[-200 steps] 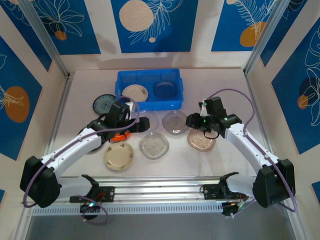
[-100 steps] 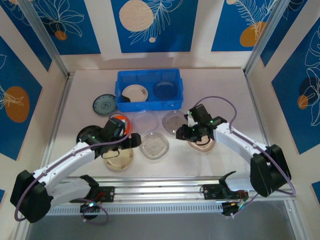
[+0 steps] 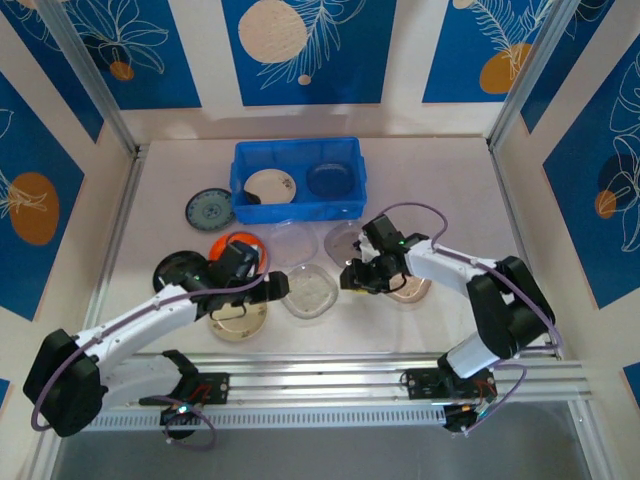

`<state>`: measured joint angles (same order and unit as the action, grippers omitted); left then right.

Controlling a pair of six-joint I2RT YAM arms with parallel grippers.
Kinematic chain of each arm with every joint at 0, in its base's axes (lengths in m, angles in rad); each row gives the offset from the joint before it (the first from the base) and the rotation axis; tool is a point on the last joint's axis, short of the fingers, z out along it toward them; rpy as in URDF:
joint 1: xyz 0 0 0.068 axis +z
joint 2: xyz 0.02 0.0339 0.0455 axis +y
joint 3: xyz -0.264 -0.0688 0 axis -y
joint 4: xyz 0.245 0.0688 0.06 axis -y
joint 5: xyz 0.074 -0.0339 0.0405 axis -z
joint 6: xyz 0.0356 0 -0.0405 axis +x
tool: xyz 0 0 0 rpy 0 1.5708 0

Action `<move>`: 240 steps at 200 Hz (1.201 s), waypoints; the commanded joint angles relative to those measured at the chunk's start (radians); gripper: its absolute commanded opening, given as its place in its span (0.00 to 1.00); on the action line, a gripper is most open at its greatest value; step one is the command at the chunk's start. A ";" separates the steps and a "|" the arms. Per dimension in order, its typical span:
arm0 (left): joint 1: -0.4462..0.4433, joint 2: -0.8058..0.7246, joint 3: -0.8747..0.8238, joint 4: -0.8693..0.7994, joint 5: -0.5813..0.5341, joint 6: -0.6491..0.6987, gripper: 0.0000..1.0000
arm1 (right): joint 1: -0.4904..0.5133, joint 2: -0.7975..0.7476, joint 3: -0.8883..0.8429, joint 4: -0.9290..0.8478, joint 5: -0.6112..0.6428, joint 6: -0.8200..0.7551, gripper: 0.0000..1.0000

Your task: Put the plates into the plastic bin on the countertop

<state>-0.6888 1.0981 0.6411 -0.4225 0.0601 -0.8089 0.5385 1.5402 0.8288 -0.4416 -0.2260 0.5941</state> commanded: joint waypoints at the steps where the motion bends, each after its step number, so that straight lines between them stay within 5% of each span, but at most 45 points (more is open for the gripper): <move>1: -0.012 0.006 -0.023 0.044 0.022 -0.024 0.89 | 0.017 0.040 0.044 0.016 -0.053 -0.005 0.36; 121: -0.014 0.038 -0.033 0.100 0.026 -0.030 0.89 | 0.058 0.230 0.152 -0.033 -0.067 -0.024 0.33; 240: -0.014 0.077 -0.019 0.118 0.037 -0.017 0.89 | 0.062 0.224 0.133 -0.042 -0.059 -0.029 0.10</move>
<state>-0.6922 1.1683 0.6117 -0.3096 0.0780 -0.8326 0.5938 1.7733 0.9668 -0.4591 -0.2691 0.5770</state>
